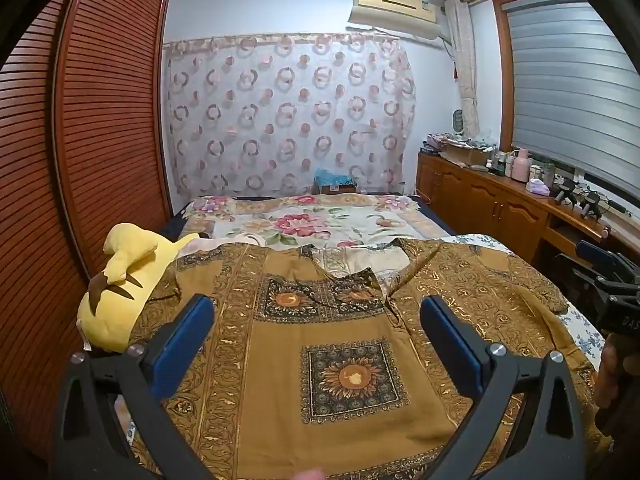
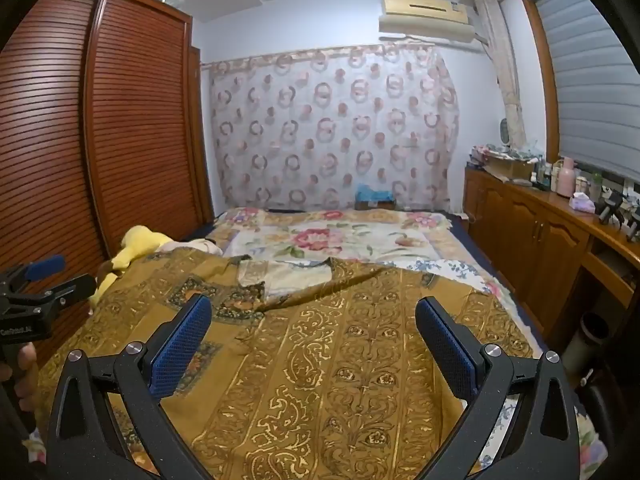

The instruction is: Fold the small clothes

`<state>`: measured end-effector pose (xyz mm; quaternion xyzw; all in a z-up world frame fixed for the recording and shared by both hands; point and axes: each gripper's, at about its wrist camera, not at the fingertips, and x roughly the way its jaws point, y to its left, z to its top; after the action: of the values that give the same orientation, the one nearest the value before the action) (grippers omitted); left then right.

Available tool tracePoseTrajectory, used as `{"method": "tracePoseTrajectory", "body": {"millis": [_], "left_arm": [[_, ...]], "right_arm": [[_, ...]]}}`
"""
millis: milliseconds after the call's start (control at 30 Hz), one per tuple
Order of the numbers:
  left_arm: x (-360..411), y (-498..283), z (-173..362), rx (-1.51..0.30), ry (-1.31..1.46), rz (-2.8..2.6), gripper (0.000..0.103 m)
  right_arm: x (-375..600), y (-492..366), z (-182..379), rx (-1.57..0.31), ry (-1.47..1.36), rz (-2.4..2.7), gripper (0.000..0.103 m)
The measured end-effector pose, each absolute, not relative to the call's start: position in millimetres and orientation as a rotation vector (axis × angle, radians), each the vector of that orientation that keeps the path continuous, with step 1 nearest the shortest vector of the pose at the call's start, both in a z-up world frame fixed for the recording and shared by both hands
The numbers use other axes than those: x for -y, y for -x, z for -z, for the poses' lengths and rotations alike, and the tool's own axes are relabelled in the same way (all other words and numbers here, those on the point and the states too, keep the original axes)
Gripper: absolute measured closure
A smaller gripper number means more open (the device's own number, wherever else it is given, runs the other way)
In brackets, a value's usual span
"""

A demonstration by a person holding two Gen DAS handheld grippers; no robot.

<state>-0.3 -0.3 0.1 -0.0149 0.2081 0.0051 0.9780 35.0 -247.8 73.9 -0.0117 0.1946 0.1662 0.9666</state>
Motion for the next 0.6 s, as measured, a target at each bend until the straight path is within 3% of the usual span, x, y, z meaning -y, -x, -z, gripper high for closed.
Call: {"method": "tracePoseTrajectory", "body": {"millis": [600], "left_arm": [[0.2,0.3,-0.3,-0.418,0.032,-0.012,0.0]], "right_arm": [[246.8,-33.8,-74.2,-0.397,0.027,-0.336,0.0]]}}
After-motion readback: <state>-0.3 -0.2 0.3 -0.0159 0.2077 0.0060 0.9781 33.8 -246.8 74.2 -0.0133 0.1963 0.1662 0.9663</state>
